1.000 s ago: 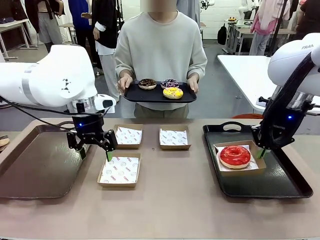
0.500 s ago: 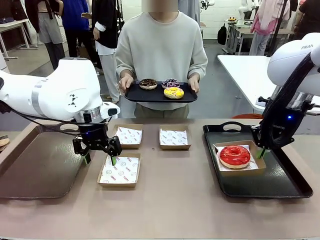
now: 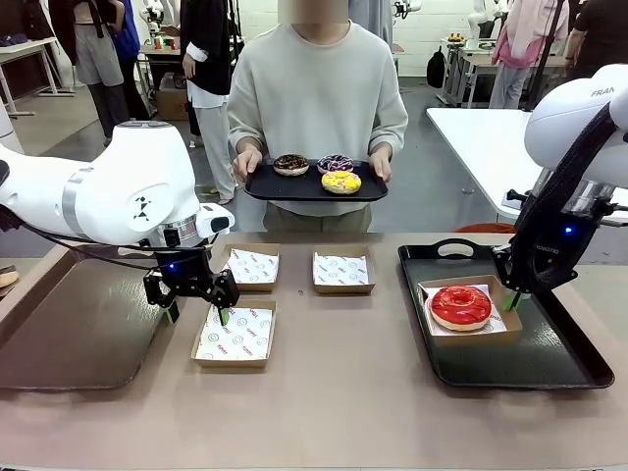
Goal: Individually package the donuts and arrange them on the tray.
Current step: Place the picked Paper togo box on the Handle tray while simultaneously picking up another Paper togo box from the table with the other hand.
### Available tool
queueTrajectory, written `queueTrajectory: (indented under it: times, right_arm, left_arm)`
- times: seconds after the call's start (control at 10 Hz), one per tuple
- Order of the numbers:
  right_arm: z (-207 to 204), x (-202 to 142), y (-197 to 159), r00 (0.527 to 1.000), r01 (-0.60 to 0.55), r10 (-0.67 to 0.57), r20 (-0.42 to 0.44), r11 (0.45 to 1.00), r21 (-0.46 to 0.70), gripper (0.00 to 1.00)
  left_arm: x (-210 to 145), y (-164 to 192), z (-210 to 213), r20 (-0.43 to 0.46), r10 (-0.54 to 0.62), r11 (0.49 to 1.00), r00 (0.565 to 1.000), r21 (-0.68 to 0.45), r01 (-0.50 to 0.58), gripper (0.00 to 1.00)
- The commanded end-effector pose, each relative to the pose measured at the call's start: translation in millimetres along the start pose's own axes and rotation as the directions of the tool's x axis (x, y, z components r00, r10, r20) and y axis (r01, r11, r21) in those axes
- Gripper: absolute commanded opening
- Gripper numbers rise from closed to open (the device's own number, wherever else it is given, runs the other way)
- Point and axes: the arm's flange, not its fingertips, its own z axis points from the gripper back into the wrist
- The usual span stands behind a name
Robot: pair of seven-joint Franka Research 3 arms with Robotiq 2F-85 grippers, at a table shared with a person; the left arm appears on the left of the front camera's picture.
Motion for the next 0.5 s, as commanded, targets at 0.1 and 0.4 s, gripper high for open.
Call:
queueTrajectory:
  times: [0.1, 0.4]
  right_arm:
    - [2.0, -0.1, 0.5, 1.0, -0.001, 0.001, 0.005, 1.0, 0.003, 0.01]
    - [0.0, 0.0, 0.0, 1.0, 0.0, 0.0, 0.0, 1.0, 0.0, 0.01]
  left_arm:
    - [0.2, -1.6, 2.7, -0.011, -0.002, 1.0, 1.0, 0.001, 0.002, 1.0]
    - [0.2, -1.6, 2.7, -0.011, -0.002, 1.0, 1.0, 0.001, 0.002, 1.0]
